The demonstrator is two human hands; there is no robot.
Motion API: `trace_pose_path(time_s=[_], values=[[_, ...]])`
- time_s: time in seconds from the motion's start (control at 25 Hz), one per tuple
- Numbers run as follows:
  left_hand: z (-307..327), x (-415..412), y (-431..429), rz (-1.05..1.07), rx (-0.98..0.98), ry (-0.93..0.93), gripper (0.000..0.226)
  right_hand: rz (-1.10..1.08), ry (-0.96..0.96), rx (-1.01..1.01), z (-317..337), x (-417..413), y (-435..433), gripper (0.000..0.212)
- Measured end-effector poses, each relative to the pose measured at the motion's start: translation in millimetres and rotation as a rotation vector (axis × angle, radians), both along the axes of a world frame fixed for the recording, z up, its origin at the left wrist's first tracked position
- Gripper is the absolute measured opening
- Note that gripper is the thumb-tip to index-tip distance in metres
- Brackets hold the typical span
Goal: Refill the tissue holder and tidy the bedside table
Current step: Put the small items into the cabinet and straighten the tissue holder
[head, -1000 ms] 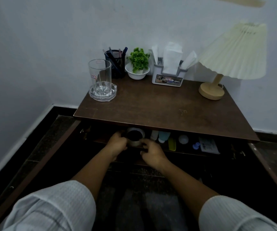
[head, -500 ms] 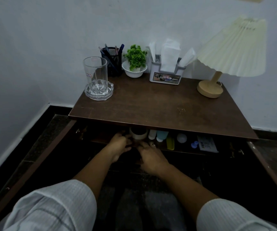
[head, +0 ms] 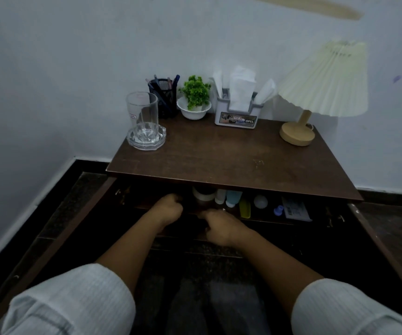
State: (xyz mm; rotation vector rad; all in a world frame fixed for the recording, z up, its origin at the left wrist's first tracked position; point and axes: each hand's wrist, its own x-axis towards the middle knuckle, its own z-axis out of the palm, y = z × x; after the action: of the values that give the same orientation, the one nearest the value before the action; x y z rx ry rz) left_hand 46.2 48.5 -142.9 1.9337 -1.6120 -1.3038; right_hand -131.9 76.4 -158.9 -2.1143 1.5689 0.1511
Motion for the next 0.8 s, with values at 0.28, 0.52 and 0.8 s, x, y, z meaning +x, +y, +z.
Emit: trace_pose_path(time_s=[0.28,0.52,0.8], values=[[114.3,47.0,32.4,-0.282,-0.189,-0.279,0.015,-0.084,-0.398,-0.104,82.3,22.8,13.6,0.026],[123.7,79.7,11.9,0.347,-0.594,0.020,0.013,-0.315,-0.843,-0.218,130.4,53.8,-18.8,0.016],[94.2,79.9,-33.7,0.472,-0.625,0.340,0.046,-0.201,-0.535,-0.384,127.3,88.6,-85.0,0.079]])
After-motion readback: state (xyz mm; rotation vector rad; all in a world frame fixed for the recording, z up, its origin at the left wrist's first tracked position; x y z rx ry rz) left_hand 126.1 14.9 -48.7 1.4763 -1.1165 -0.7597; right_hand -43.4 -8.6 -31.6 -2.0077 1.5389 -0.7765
